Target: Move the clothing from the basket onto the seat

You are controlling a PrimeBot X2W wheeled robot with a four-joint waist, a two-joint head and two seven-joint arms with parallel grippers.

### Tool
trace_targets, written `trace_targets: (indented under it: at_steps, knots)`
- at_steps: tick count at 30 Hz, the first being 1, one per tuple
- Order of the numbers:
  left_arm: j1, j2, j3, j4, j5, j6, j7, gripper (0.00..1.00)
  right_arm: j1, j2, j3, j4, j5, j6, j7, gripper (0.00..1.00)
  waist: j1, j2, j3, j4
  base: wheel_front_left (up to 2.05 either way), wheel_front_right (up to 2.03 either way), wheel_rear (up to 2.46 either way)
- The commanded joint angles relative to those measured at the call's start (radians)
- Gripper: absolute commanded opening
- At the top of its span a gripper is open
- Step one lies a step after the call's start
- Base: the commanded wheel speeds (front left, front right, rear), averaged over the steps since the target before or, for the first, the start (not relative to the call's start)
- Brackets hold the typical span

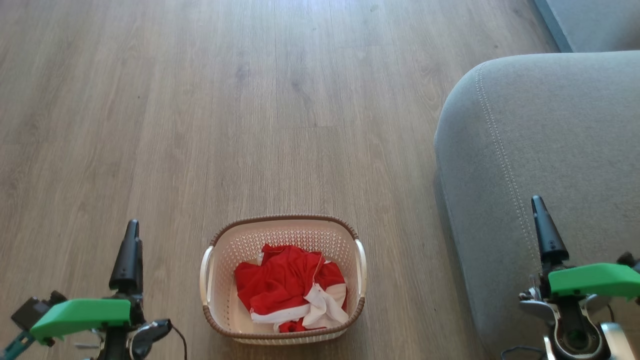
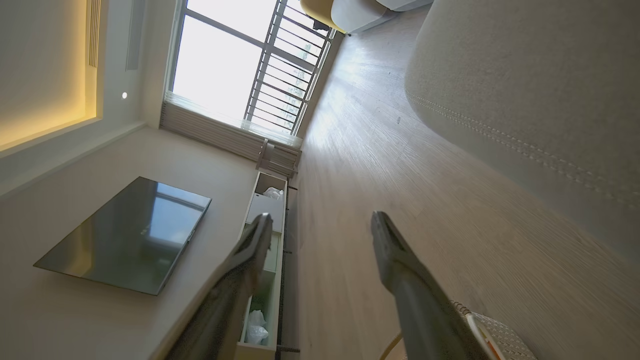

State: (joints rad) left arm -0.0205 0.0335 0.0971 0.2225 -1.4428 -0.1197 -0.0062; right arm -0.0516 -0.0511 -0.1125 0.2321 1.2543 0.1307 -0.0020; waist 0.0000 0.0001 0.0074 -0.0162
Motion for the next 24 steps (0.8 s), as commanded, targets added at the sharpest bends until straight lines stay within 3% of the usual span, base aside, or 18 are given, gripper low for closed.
trace_targets:
  at_steps: [1,18,24]
  knots:
    - [-0.060,0.008,0.016,-0.044,0.015,-0.004,-0.009,1.00,-0.055,0.000,0.011,-0.044,-0.019,0.000,-0.009,1.00,0.0000,-0.0001,0.000,0.000,0.00,0.00,0.00]
    - [-0.094,0.009,0.067,-0.184,0.291,-0.005,-0.062,1.00,-0.087,0.000,0.045,-0.180,-0.373,0.000,-0.063,1.00,0.0000,-0.0001,0.018,0.001,0.00,0.00,0.00]
    - [-0.099,0.010,0.030,-0.236,0.431,0.027,-0.079,1.00,-0.091,0.000,0.053,-0.194,-0.502,0.000,-0.081,1.00,0.0000,-0.0001,0.023,0.002,0.00,0.00,0.00]
